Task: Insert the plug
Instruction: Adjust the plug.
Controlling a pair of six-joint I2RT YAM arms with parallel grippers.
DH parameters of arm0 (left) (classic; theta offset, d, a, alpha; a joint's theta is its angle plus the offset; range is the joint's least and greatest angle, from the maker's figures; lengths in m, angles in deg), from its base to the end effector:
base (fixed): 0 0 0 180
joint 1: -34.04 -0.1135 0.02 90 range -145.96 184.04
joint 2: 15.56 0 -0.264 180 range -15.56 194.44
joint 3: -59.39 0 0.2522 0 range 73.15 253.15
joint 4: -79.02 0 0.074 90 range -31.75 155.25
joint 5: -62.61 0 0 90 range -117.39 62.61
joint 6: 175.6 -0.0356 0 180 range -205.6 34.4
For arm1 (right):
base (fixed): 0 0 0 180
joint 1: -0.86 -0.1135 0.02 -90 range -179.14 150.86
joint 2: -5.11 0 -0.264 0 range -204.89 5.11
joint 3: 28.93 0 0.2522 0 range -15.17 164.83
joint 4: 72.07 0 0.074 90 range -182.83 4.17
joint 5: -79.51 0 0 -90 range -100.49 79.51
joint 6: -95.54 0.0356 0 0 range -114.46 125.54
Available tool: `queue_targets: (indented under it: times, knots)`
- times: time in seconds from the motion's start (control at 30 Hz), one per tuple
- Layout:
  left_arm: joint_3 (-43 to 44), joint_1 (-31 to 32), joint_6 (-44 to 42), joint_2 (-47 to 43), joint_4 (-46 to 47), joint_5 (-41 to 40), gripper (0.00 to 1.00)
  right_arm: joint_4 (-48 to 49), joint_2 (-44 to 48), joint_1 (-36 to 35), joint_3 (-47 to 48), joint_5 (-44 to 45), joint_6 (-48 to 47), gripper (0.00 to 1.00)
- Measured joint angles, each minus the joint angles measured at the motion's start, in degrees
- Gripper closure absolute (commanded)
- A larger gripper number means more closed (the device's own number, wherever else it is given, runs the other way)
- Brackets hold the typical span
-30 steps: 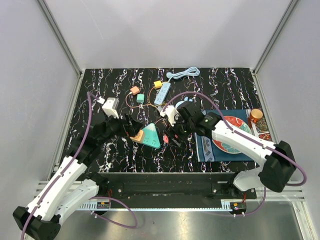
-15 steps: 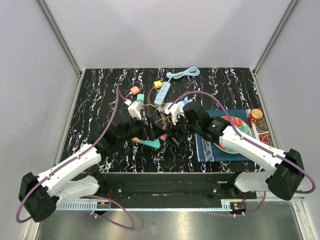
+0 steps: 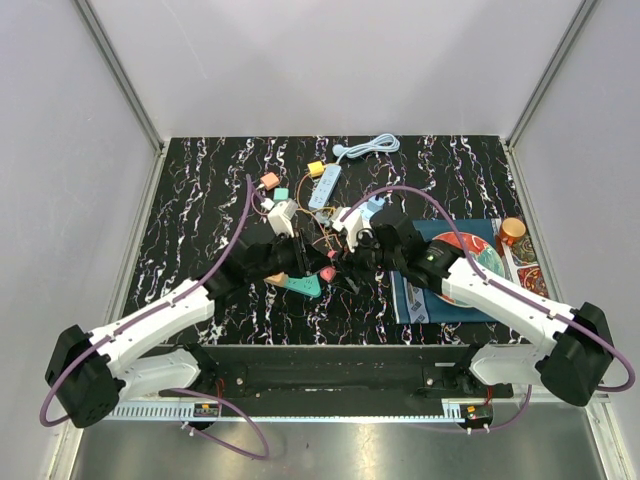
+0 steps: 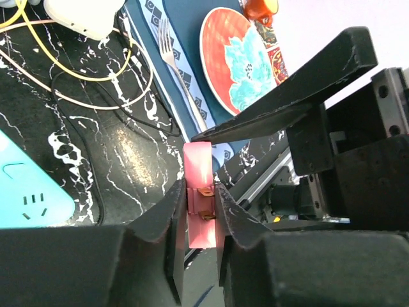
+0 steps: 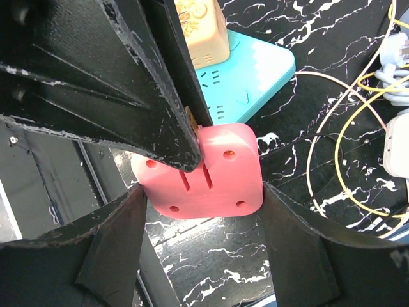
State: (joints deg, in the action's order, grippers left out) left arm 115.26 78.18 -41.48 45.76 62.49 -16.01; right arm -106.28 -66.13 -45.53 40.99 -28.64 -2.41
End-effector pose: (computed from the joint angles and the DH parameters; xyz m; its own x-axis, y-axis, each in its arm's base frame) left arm 0.1712 -0.1759 0.2804 -0.7595 -0.2139 -0.6143 0.3974 0.5950 -0.6986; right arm 0.1816 0.2067 0.2950 -0.2776 -0.4820 -0.8310 -0.9100 0.4091 0.0667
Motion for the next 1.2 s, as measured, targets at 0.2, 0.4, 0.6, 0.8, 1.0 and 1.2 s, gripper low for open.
queue_targets:
  times: [0.2, 0.4, 0.6, 0.8, 1.0, 1.2]
  knots:
    - [-1.7, 0.0, 3.0, -0.3, 3.1, -0.1, 1.00, 3.1, 0.8, 0.0, -2.3, 0.6, 0.9, 0.26]
    - [-5.1, -0.1, 5.0, -3.6, 6.1, -1.2, 1.00, 7.9, 0.9, -0.1, -3.9, -0.6, 6.4, 0.09]
    - [-9.7, -3.2, 6.6, -11.8, 9.1, -3.3, 1.00, 17.4, 1.1, -0.1, -6.2, -0.8, 17.2, 0.00]
    - [-15.3, -6.2, 8.1, -20.7, 10.6, -6.8, 1.00, 26.4, 1.4, 0.1, -8.2, -1.3, 30.1, 0.00]
    - [-18.4, -6.4, 9.7, -26.9, 13.4, -9.6, 1.00, 42.0, 0.8, 4.0, -13.8, -7.2, 45.2, 0.04]
    - [-20.8, -6.4, 12.7, -28.3, 18.0, -10.0, 1.00, 58.9, -6.7, 5.4, -15.8, -13.5, 57.2, 0.16]
